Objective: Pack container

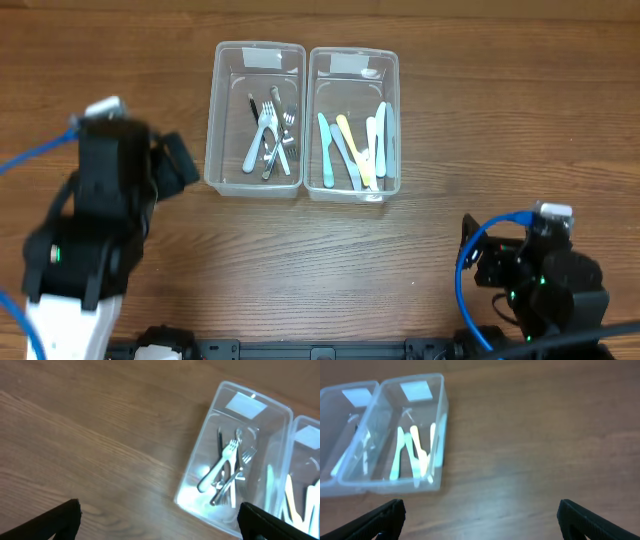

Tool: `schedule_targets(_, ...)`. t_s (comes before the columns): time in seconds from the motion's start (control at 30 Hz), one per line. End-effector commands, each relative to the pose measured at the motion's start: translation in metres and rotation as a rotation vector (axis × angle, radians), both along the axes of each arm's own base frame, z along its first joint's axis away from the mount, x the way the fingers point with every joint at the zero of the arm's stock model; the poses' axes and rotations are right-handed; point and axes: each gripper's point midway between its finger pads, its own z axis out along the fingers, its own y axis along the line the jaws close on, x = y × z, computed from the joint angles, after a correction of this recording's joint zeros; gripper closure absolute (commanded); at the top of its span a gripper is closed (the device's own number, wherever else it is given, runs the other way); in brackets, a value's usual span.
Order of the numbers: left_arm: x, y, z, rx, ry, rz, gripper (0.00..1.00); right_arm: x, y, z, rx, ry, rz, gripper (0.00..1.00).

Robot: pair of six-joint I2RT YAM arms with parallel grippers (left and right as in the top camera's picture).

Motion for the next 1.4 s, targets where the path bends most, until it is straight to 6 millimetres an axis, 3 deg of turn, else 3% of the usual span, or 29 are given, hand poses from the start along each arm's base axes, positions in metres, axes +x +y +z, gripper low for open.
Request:
schedule_targets(0.0, -0.023, 0.009, -0.018, 0.007, -0.046, 0.036, 0.0, -0.01, 0.0, -0.008, 0.019, 0.0, -0.007, 0.0)
schedule_targets(0.23, -0.053, 0.014, -0.046, 0.013, -0.021, 0.039, 0.0, -0.011, 0.001, -0.005, 0.023, -0.026, 0.0, 0.0)
schedule_targets(0.6, -0.08, 0.017, -0.049, 0.003, -0.019, 0.045, 0.0, -0.021, 0.013, -0.003, 0.022, -0.046, 0.084, 0.0)
schedule_targets(0.9, -0.091, 0.021, -0.045, -0.016, -0.088, 0.067, 0.0, -0.021, 0.013, -0.003, 0.021, -0.045, 0.084, 0.0)
schedule_targets(1.37, -0.096, 0.022, -0.051, -0.008, -0.054, 0.071, 0.0, -0.021, 0.013, -0.003, 0.022, -0.045, 0.084, 0.0)
